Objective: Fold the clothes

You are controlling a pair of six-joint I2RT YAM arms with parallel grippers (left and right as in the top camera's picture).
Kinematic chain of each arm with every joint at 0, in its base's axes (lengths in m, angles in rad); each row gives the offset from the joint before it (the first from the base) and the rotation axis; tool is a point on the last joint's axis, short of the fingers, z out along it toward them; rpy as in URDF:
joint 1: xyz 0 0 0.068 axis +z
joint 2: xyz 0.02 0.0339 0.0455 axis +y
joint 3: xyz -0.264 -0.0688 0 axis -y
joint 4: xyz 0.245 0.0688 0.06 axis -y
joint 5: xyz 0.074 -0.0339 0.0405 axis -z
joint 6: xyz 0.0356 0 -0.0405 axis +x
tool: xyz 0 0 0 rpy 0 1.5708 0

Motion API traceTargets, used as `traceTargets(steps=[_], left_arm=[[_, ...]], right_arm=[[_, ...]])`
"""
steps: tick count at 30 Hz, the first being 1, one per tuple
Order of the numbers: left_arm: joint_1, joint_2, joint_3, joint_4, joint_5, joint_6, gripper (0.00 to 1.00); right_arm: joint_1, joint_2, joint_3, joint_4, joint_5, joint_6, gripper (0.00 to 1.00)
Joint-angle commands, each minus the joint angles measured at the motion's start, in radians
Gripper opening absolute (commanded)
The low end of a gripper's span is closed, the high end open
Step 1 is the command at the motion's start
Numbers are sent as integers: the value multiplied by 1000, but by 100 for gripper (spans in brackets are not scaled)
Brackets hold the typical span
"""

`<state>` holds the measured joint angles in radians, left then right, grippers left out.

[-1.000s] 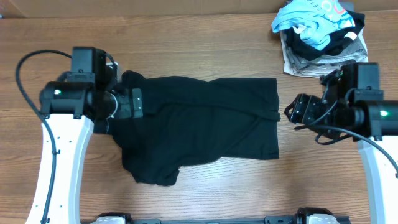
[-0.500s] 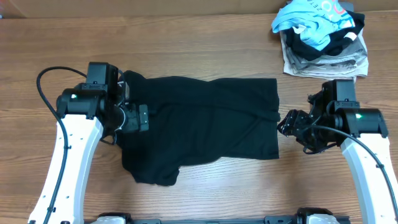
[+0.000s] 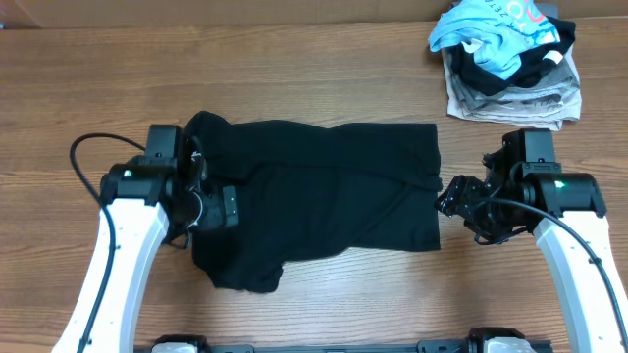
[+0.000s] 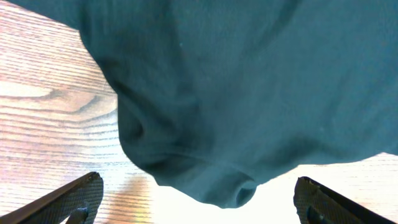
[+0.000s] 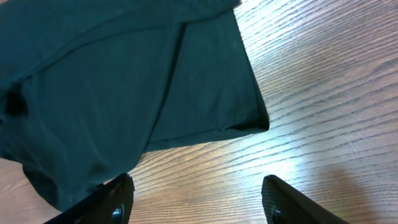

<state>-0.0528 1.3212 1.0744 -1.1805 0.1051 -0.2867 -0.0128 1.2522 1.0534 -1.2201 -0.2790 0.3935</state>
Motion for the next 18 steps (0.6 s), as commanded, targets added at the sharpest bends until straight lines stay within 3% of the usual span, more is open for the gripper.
traceTargets(steps=[1, 9, 18], left_arm=[[-8, -129, -41, -4, -10, -54, 100], [-8, -301, -146, 22, -15, -133, 100], [-8, -212, -178, 81, -10, -76, 96]], right_arm=[[21, -22, -5, 7, 32, 46, 69], [137, -117, -7, -31, 212, 177, 68], [159, -126, -55, 11, 226, 187, 69]])
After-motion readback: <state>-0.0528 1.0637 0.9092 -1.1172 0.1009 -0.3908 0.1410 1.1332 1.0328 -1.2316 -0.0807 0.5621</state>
